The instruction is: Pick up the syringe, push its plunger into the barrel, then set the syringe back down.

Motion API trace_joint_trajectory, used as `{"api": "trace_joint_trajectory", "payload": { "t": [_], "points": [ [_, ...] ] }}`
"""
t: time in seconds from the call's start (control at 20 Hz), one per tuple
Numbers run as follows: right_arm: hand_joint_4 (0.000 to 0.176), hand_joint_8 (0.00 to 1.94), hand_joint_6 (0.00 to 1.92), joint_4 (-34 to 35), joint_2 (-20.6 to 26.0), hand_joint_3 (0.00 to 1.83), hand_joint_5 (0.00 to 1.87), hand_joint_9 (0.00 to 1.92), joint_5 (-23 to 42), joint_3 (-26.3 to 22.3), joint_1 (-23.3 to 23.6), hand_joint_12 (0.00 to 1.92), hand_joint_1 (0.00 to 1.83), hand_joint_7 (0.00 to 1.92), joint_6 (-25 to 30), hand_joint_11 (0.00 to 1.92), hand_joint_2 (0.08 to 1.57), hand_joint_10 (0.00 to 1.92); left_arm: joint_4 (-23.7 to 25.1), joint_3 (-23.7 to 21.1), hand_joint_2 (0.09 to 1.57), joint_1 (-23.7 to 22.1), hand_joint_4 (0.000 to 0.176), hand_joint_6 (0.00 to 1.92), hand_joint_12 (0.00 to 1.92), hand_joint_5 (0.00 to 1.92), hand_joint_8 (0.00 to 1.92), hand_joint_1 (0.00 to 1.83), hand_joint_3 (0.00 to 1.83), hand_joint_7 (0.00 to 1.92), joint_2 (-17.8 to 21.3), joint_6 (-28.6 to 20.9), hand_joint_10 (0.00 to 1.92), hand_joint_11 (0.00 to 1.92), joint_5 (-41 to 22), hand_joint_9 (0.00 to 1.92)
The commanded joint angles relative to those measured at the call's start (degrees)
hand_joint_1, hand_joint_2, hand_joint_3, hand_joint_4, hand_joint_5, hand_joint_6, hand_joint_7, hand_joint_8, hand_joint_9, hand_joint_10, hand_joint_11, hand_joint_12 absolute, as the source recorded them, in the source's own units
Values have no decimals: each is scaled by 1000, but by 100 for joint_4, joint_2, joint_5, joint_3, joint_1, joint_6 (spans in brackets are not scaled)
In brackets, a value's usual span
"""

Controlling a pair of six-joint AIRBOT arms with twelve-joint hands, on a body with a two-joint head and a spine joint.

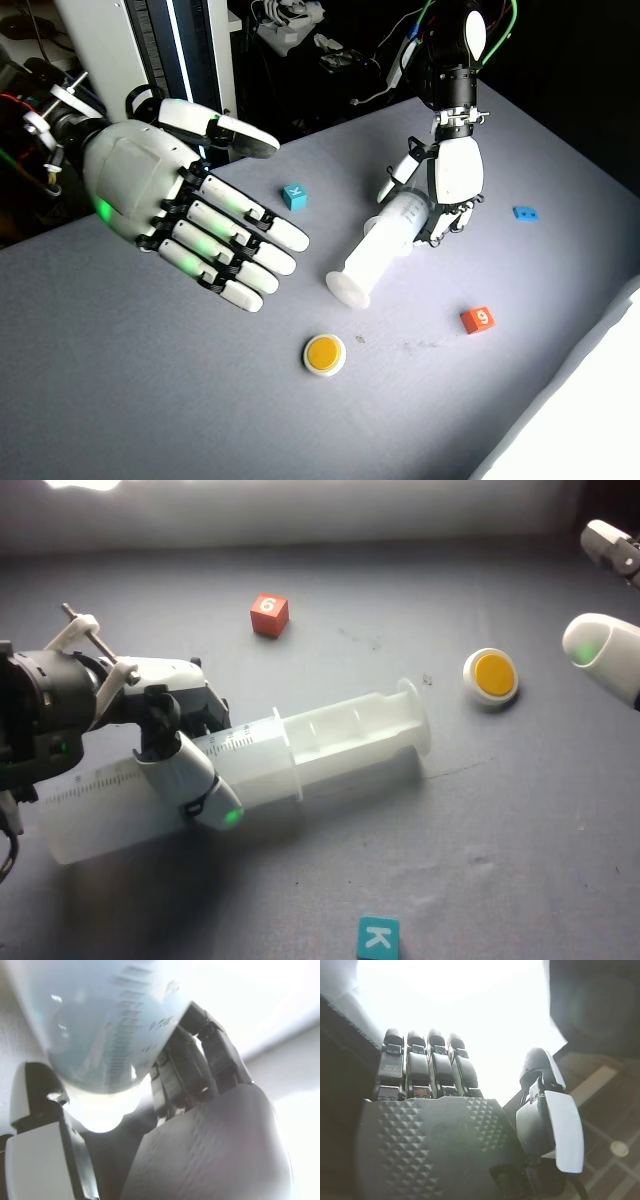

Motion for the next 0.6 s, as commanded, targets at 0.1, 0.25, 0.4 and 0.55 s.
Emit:
{"api": "trace_joint_trajectory", "payload": {
  "t": [0.1, 0.25, 0.4, 0.55],
  "points": [
    [0, 10, 11, -276, 9, 0, 176, 100, 660, 10, 43, 28, 149, 161, 45, 32, 1252, 7, 174, -64, 1161, -149, 19, 1093, 1466, 936, 1180, 1192, 0, 859, 126, 9, 988, 363, -89, 737],
    [0, 4, 5, -275, -8, 0, 160, 72, 699, 10, 47, 22, 138, 133, 143, 6, 1253, 2, 172, -148, 1159, -317, 19, 1058, 1450, 939, 1214, 1192, 1, 856, 278, 9, 998, 370, -109, 731],
    [0, 9, 6, -240, -64, 0, 172, 112, 765, 8, 92, 46, 149, 161, 433, 40, 1245, 12, 175, -184, 1175, -560, 28, 1140, 1422, 893, 1222, 1181, 2, 845, 512, 13, 965, 388, -328, 739],
    [0, 1, 0, -157, -120, 0, 173, 122, 826, 8, 169, 72, 199, 170, 619, 31, 1233, 1, 176, -163, 1166, -726, 24, 1086, 1484, 916, 1219, 1189, 0, 861, 687, 110, 1007, 375, -573, 743]
  ]
}}
